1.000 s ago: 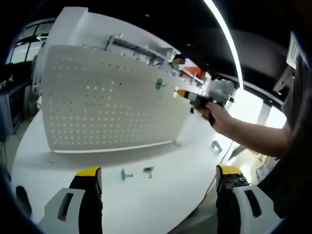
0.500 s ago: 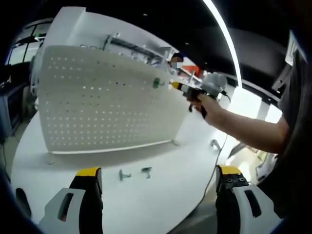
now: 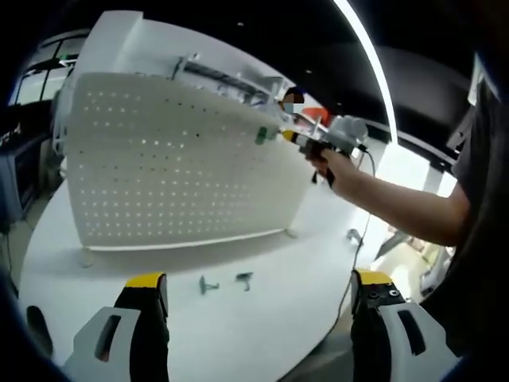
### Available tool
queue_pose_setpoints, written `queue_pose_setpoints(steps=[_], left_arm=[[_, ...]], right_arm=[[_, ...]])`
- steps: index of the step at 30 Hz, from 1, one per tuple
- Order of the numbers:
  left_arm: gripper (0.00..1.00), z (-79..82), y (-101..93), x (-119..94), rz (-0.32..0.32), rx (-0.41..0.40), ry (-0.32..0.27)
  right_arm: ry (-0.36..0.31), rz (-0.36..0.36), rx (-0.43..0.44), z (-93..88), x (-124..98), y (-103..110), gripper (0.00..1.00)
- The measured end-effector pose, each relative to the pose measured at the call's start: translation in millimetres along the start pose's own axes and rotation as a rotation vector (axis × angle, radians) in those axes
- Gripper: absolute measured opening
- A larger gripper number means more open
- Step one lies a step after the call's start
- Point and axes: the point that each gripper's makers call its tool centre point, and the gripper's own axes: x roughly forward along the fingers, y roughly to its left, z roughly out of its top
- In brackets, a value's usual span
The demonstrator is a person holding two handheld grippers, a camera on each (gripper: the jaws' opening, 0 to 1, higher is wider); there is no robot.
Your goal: Insert the hook assembly into the mounting plate slot until the hook locks in place.
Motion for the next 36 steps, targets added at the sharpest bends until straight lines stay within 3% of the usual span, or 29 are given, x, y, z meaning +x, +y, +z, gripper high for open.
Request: queue_pose_setpoints(steps=[11,26,31,32,34,36], left_arm=[[0.97,-2.3,3.8,1.4,0.004,-0.007,0.007],[0.96,-4.7,7.2,1.2,0.016,-0.02,0.007],[0.96,-9.9,6.6,1.9,0.013,-0.028,0.019],[0.96,-10.0,6.3,2.1,0.012,-0.028,0.02],[0.96,-9.2,5.4,2.4,0.008,-0.027,0.019],[0.96,-7.9,4.3,2.4,0.004,-0.025,0.018]], right_arm=[[-0.02,-0.01,0.03,-7.7,1.3,-2.6,0.01],[-0.012,-0.042,-0.02,-16.7,5.9,1.0,0.0],[-0.003,-0.04,-0.051,-17.0,5.9,1.2,0.01],[0.052,-0.029,-0.096,-24.2,6.4,1.3,0.02],[0.063,-0.036,-0.205,-22.3,8.9,1.8,0.02],[0.072,-0.036,-0.208,-22.9,10.0,5.4,0.04]])
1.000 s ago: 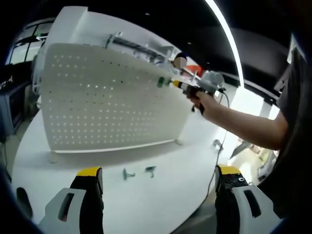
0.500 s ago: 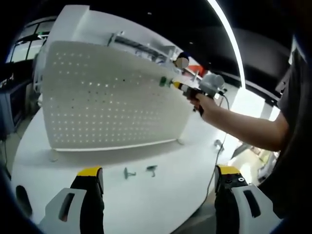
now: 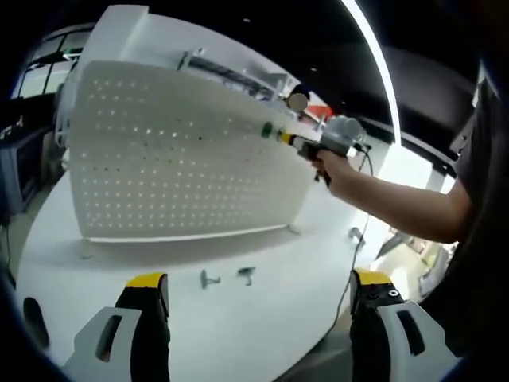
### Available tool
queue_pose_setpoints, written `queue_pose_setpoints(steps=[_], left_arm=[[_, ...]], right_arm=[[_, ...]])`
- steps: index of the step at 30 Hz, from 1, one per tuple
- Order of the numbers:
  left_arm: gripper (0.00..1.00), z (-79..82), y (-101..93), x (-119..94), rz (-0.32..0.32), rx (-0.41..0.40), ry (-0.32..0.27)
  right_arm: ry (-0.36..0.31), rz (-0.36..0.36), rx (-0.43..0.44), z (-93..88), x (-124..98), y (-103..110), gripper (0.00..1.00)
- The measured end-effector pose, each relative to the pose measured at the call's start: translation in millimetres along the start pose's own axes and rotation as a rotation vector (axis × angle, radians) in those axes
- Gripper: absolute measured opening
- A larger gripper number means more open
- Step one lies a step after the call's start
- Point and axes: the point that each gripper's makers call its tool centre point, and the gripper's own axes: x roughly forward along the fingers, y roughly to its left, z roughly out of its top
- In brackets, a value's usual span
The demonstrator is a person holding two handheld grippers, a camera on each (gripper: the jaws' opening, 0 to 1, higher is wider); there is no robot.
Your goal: Insert the hook assembly into the mounting plate slot until the hook locks in place.
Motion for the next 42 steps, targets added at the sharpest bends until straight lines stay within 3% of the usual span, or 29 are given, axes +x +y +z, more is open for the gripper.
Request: queue_pose_setpoints(steps=[7,9,16,22,33,39,42], left_arm=[[0.96,-1.9,0.7,-3.7,0.003,0.007,0.002],[0.96,-3.8,0.0,-4.6,-0.001,-0.004,0.007],[0.96,-6.1,-2.4,-6.2,0.0,-0.012,0.004],[0.96,-12.5,-4.8,-12.8,0.01,-0.011,0.02],[0.94,-25.0,-12.7,-18.5,0.003,-0.005,0.052],[0.93,-30.8,-19.4,-17.0,-0.012,-0.003,0.073],[0.94,-32.4,-21.9,-17.1,-0.023,-0.007,0.079]], right_arm=[[-0.004,-0.004,0.077,2.5,-3.2,-6.0,0.16],[-0.01,0.027,0.11,8.2,-3.8,-4.0,0.21],[-0.037,0.038,0.083,29.2,-16.2,-7.8,0.24],[-0.022,0.029,0.079,31.8,-37.2,-11.1,0.29],[0.054,0.111,0.073,1.4,-100.8,12.6,0.3],[0.132,0.181,0.093,-27.2,-144.1,35.9,0.35],[0.138,0.202,0.148,-29.5,-166.0,42.3,0.36]])
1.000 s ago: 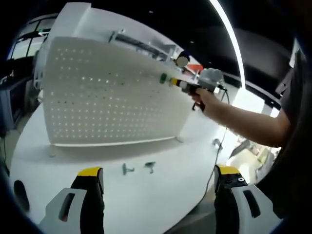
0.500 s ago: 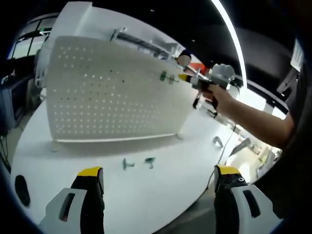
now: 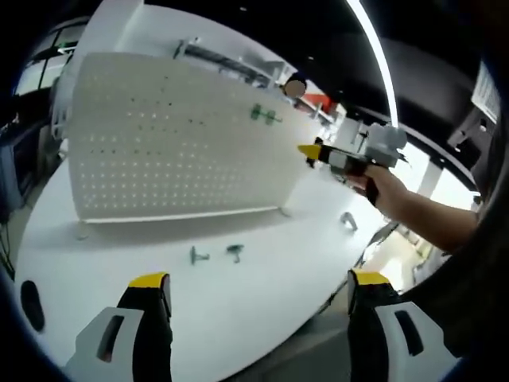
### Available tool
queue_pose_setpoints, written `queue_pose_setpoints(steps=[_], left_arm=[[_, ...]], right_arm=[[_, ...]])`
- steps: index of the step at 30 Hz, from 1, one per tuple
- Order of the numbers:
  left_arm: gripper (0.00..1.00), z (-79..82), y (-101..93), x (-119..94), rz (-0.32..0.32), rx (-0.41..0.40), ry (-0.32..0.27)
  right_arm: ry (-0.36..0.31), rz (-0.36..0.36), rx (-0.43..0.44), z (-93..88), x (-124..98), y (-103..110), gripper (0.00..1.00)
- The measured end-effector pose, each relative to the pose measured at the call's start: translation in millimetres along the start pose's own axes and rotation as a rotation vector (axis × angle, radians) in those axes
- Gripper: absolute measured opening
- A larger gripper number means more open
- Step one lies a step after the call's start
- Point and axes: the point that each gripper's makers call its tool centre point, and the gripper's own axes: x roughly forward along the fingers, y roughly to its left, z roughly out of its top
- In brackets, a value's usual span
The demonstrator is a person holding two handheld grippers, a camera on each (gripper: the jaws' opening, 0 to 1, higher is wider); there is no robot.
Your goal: Insert the hook assembly into the mounting plate slot until the hook locks in place.
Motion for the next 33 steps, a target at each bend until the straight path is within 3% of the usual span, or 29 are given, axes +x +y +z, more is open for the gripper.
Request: queue_pose_setpoints(steps=[3,13,19,27,30,33], left_arm=[[0.93,-2.0,-1.0,-1.0,0.001,-0.001,0.003],[0.92,-5.9,3.1,-2.7,0.006,0.002,0.027],[0.91,-16.0,6.5,-0.9,0.013,0.0,0.072],[0.91,-21.3,3.4,3.3,-0.002,0.002,0.091],[0.92,-27.7,-1.2,5.6,-0.034,0.036,0.131],[0.92,-30.4,-1.6,6.4,-0.042,0.059,0.15]], right_arm=[[0.005,0.015,0.008,-3.2,-12.1,8.2,0.38],[0.07,0.07,0.094,-38.4,-40.8,38.2,0.44],[0.11,0.106,0.111,-56.9,-52.8,53.5,0.48],[0.184,0.154,0.113,-87.6,-67.1,74.7,0.57],[0.242,0.202,0.115,-106.4,-74.0,85.8,0.58],[0.267,0.227,0.114,-112.7,-80.8,92.4,0.59]])
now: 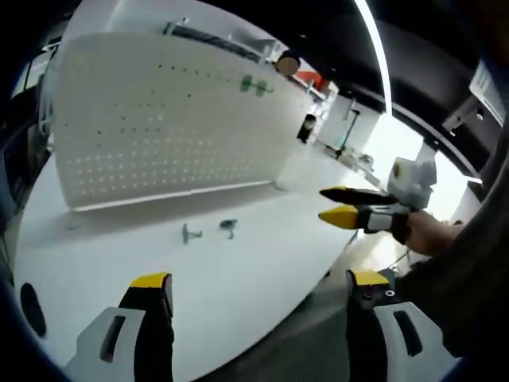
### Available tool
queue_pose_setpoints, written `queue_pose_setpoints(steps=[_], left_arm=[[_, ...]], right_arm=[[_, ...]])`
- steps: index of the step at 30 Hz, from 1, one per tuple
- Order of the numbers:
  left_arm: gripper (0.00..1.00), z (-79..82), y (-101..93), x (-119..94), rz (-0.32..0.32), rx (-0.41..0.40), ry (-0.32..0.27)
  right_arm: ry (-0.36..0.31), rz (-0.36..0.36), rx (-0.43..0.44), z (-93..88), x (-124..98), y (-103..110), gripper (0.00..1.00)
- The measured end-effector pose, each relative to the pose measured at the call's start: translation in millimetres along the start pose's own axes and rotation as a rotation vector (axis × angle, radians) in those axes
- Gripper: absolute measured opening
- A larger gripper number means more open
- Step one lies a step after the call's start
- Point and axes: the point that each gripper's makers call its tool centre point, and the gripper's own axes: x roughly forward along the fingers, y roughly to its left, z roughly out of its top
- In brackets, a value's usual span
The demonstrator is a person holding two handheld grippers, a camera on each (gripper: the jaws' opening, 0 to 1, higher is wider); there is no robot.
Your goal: Insert the hook assembly into the mounting plate slot until the hook locks in place.
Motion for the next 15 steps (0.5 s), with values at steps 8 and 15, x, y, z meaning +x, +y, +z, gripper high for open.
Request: queue_pose_setpoints(steps=[8,15], left_arm=[[0.93,-8.4,0.9,6.1,-0.012,-0.005,0.028],[0.92,-15.6,10.9,12.7,-0.006,-0.008,0.058]], right_arm=[[0.068,0.036,0.046,-21.1,-2.5,10.4,0.64],[0.124,0.089,0.033,-33.2,-8.6,24.8,0.64]])
